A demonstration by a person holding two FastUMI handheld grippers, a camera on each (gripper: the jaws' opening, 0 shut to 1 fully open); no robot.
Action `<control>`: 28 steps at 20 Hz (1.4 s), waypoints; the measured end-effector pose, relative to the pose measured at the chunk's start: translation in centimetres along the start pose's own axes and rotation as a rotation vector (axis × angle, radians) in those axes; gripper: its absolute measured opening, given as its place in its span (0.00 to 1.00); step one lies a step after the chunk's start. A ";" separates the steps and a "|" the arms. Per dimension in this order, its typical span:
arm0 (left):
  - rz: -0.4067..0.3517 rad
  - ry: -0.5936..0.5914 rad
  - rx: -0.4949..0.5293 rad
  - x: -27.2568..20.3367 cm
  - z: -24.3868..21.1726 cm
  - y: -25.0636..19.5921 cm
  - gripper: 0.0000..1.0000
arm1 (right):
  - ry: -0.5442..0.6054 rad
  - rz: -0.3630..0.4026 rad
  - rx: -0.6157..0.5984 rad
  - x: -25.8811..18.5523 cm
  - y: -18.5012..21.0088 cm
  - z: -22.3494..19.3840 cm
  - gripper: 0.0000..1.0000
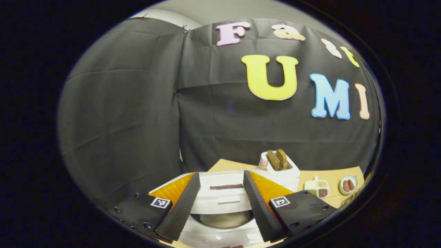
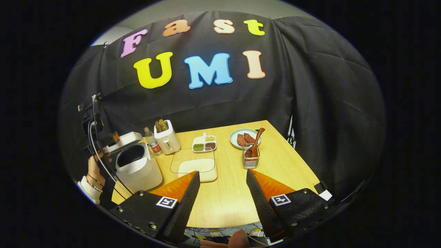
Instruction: Close the left gripper, press the button to open the rice cooker; take a wooden spoon from the chopstick holder with the right hand, scoop a spoonful of rice and pour it into the rice cooker, then put the wooden spoon back into the chopstick holder.
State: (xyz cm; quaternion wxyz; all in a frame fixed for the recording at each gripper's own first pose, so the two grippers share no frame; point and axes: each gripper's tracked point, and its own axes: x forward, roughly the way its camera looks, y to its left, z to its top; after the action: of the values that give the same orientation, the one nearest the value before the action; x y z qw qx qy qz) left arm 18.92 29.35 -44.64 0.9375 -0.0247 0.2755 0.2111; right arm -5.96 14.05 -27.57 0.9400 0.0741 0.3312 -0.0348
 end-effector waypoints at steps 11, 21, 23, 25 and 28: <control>0.004 0.071 0.017 0.2 -9.5 -0.5 0.92 | 0.034 0.016 -0.050 0.6 0.9 -1.1 0.84; -0.061 0.082 -0.008 -5.6 -5.4 -1.5 0.98 | -0.057 0.040 -0.050 1.1 -1.0 3.1 0.83; -0.126 0.060 -0.036 -8.8 -2.8 -3.3 0.99 | -0.097 0.056 -0.061 0.9 -1.7 5.0 0.83; -0.189 0.036 -0.073 -12.3 0.1 -5.3 0.99 | -0.150 0.087 -0.061 0.2 -2.3 7.3 0.83; -0.320 -0.057 -0.142 -19.9 5.3 -9.4 0.96 | -0.221 0.149 -0.063 -1.5 -3.7 10.4 0.83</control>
State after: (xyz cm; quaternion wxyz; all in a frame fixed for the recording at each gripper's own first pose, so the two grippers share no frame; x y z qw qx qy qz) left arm 10.34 14.01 -30.31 0.9625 -0.1282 0.2257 0.0785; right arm -1.14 8.71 -19.11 0.9725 0.0648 0.2203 0.0378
